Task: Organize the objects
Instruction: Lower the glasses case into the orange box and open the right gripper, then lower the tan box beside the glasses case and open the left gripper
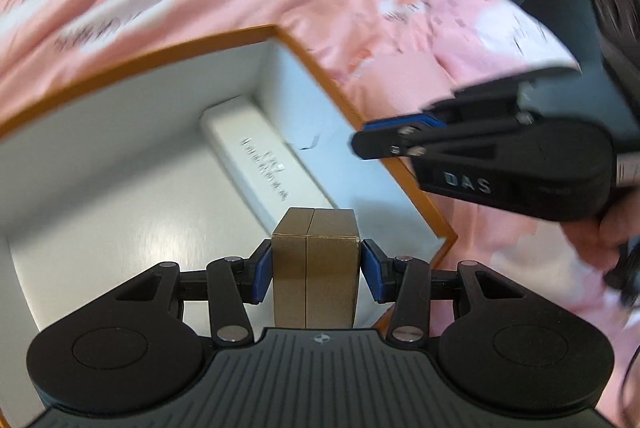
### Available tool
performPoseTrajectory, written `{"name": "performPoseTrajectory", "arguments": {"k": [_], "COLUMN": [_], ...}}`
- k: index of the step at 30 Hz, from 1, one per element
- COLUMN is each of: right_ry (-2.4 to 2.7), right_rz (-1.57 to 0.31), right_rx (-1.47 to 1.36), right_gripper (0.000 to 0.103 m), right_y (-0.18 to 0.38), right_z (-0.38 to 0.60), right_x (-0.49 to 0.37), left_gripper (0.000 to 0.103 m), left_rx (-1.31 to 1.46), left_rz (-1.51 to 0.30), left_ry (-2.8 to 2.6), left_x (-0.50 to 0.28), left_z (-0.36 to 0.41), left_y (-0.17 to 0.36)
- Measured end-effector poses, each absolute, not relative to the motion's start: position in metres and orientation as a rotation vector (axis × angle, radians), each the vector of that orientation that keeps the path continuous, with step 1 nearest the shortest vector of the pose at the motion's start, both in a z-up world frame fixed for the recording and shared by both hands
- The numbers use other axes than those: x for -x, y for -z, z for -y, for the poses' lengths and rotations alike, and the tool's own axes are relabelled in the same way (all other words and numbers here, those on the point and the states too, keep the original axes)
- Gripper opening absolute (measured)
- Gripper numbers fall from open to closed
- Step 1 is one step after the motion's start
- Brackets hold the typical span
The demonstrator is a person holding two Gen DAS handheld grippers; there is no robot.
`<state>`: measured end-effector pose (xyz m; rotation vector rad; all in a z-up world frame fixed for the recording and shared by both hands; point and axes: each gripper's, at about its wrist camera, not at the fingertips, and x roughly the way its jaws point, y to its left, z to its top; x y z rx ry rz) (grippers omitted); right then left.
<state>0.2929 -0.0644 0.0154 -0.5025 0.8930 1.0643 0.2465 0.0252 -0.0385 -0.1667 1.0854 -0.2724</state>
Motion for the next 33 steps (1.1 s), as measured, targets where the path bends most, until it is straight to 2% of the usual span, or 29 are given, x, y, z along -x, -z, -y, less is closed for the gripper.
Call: {"name": "performPoseTrajectory", "arguments": {"k": [8,13,21,29,33], "right_ry": [-1.053,-1.037,-1.021,-1.014,-1.005], "right_rz": [-0.839,-0.852,-0.873,-0.869,-0.875], "right_rx": [0.431,0.395,0.357,0.349,0.345], "right_gripper": [0.008,0.008,0.008,0.008,0.012], "right_y": [-0.026,-0.023,-0.016,-0.016,-0.016], "right_z": [0.078,0.083,0.090,0.088,0.088], "right_x": [-0.297,-0.305,-0.314,-0.314,-0.314], "left_gripper": [0.052,0.052,0.052,0.052,0.058], "left_rx": [-0.240,-0.353,-0.391,-0.396,-0.339], "left_rz": [-1.193,-1.263,-1.348,-1.308,-1.298], "left_ry": [0.525,0.635,0.732,0.746,0.734], "left_x": [-0.268,-0.283,-0.303,-0.299,-0.295], "left_z": [0.019,0.035,0.047,0.052,0.041], "left_y": [0.038,0.045,0.062,0.060,0.056]}}
